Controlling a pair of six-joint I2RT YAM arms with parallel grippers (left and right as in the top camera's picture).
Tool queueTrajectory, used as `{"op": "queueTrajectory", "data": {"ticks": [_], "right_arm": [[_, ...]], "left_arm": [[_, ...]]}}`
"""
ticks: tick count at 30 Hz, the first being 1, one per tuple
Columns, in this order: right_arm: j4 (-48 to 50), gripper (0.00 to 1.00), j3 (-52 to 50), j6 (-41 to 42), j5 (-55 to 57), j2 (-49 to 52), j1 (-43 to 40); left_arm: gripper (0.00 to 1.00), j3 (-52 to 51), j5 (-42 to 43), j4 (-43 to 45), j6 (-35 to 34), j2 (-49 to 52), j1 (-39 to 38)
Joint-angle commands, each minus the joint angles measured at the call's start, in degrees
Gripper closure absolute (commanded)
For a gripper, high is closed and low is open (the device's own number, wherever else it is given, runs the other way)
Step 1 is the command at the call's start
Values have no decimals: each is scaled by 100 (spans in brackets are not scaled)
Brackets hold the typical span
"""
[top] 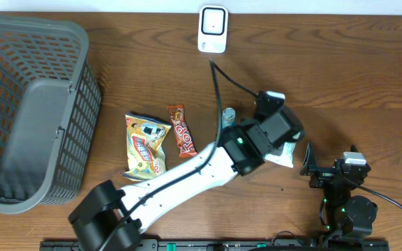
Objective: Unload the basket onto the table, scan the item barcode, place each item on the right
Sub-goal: 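Carry the orange tissue pack right and set it beside the bottle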
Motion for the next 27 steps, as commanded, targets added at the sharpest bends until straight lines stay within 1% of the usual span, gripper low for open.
{"op": "queueTrajectory", "data": {"ticks": [1, 5, 8, 10, 11, 12, 13, 17, 23, 27], "right_arm": [[-2, 1, -17, -61, -11, -31, 44], [-4, 1, -17, -61, -11, -31, 44], [-2, 1, -17, -61, -11, -31, 44], [-4, 1, -17, -61, -11, -31, 44], [-2, 1, -17, -61, -11, -31, 44], [-2, 1, -17, -61, -11, -31, 44], [-2, 1, -17, -61, -11, -31, 44], [-2, 1, -17, -61, -11, -31, 44], [-2, 1, -17, -61, -11, -31, 44], [-2, 1, -17, -61, -11, -31, 44]], "left_arm": [[92, -162, -343, -96, -485, 439, -4], [92, -162, -337, -184, -835, 938, -4], [92, -162, -332, -221, -1058, 1099, -4], [91, -162, -332, -223, -1058, 1102, -4], [78, -160, -334, -221, -1058, 1097, -4], [69, -160, -332, -223, -1069, 1088, -4], [63, -160, -313, -223, -1067, 1088, -7], [56, -160, -155, -223, -1067, 1080, -22], [55, -149, -96, -339, -1067, 957, -74], [56, -149, -96, -651, -1069, 682, -74]]}}
